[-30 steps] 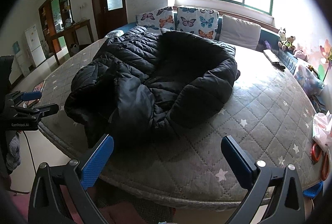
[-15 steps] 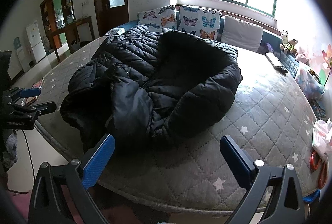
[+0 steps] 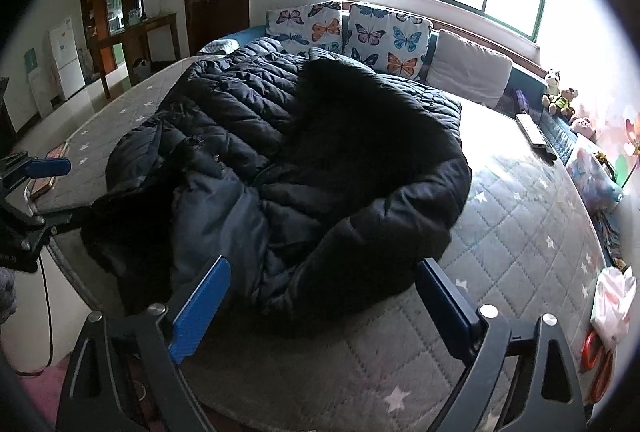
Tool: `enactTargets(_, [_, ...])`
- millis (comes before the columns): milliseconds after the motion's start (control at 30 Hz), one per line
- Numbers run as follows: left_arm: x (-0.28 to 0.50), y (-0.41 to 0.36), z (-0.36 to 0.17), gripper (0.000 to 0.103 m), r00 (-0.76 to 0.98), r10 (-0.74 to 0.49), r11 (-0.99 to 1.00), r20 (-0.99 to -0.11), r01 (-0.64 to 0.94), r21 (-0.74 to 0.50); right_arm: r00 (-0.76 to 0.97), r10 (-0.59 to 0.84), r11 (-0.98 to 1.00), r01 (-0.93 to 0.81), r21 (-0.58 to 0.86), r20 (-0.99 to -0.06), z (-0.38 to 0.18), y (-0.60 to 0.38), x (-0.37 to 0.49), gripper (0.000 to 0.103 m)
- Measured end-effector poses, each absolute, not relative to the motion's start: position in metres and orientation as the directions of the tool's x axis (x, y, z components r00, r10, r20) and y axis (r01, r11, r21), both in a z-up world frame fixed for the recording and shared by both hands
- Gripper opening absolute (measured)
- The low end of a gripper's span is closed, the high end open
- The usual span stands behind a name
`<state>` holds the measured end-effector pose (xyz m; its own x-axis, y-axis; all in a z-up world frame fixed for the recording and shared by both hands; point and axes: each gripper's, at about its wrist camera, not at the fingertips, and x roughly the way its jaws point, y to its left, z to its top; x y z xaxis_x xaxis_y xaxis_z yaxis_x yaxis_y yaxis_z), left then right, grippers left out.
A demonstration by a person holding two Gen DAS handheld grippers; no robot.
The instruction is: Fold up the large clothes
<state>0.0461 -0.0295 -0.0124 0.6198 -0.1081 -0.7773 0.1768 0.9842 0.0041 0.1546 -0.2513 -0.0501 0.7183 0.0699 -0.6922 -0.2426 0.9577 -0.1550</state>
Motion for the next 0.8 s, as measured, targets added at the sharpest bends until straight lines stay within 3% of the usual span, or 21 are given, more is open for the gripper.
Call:
enactTargets(567, [0.131, -0.003, -0.013, 0.103, 0.517, -0.163, 0.98, -0.84, 0.18, -0.08, 0.714, -0.01, 0.889, -0.314, -0.333, -0.7, -0.019, -0.229, 0.253, 0.097])
enactTargets(800, [0.157, 0.012, -0.012, 0.103, 0.385, -0.28, 0.948, -0.879, 0.253, -0.191, 0.685, -0.024, 0.836, -0.386, -0.39, -0.728, -0.014, -0.2, 0.309, 0.097])
